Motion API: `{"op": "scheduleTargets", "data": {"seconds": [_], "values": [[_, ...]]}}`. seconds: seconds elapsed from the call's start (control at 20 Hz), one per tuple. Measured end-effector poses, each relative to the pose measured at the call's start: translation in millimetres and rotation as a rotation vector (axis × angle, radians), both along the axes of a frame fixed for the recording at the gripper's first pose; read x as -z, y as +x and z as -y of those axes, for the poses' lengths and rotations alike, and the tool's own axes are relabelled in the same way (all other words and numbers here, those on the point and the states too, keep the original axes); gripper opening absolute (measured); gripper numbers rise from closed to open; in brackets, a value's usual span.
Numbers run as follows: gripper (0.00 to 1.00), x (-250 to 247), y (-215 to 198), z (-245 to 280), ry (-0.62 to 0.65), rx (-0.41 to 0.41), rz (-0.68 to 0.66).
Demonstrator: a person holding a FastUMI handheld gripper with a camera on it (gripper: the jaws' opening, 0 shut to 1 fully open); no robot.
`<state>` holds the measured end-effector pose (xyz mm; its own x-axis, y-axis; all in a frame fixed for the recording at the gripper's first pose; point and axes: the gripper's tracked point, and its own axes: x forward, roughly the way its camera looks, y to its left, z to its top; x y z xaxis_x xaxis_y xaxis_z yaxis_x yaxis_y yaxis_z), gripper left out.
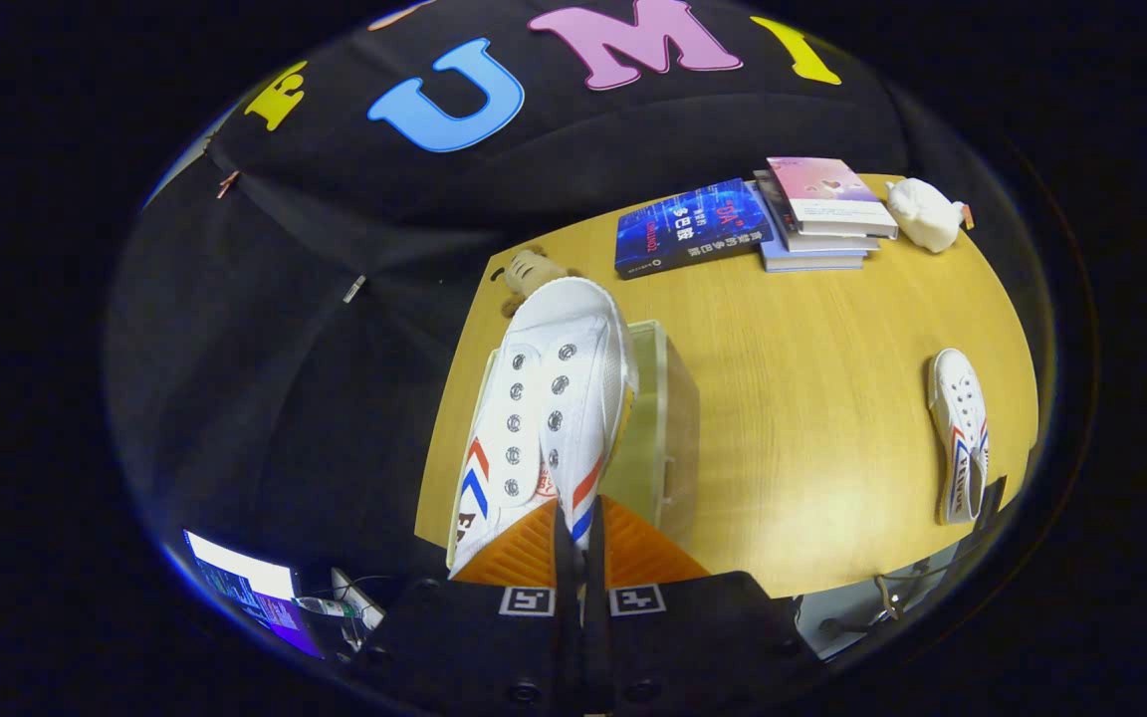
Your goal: Open the storage box then place both shoes into the box .Put the left shoe in first, then the right shoe, with the right side of both shoes facing outward in a uniform manner.
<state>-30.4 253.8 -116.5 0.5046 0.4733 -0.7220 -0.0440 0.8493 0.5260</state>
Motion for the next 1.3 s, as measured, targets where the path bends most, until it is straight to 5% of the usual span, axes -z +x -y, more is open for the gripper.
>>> {"op": "scheduleTargets", "data": {"seconds": [0.45,1.05,1.25,1.3], "values": [[0.05,69.2,10.2,-69.4,-0.094,-0.087,-0.105],[0.07,155.2,9.3,-93.4,-0.28,-0.138,-0.228],[0.35,141.5,8.4,-94.5,-0.28,-0.161,-0.176],[0.53,132.7,8.7,-94.0,-0.267,-0.167,-0.149]]}}
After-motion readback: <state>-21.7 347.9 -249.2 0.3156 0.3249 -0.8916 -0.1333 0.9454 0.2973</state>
